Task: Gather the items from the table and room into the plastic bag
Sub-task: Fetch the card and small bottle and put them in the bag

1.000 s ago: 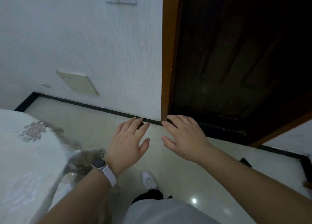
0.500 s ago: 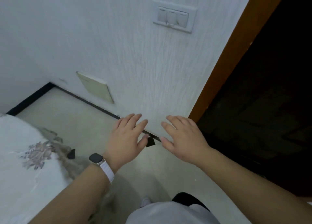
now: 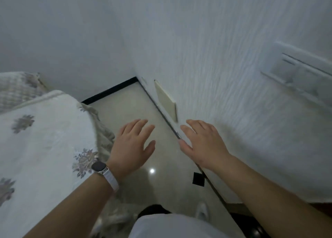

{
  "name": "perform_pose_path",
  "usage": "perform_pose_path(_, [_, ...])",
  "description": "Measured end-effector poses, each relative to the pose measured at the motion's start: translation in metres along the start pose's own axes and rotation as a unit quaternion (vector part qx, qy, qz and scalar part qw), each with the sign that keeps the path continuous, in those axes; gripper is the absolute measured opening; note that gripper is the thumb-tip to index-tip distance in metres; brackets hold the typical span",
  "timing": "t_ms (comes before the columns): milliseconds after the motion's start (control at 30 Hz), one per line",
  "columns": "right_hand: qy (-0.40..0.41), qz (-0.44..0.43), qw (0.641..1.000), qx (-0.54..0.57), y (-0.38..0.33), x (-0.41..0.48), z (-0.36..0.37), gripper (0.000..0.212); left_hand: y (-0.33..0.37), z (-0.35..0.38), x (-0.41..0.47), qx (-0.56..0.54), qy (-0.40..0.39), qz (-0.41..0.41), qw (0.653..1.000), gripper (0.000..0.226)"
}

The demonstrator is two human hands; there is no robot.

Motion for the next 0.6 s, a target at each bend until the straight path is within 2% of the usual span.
perform_pose_path(300, [-0.023, -0.105, 0.994, 0.021, -0.005, 0.128, 0.032, 0.052, -0.070, 0.001, 0.043, 0.004, 0.021, -0.127, 0.992, 0.049])
perform_pose_path(600, [-0.038, -0.170, 0.985, -0.015, -0.053, 0.302, 0.079, 0.050, -0.221, -0.001, 0.128, -0.038, 0.057, -0.191, 0.979, 0.050])
Point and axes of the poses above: each hand's wrist, its own x-axis towards the middle knuckle, its own z-axis out of the palm, y = z × x, the point moved 1 cm from there along x, towards the middle knuckle, and after that the axes turned 14 degrees about -x, right-handed, at the moved point
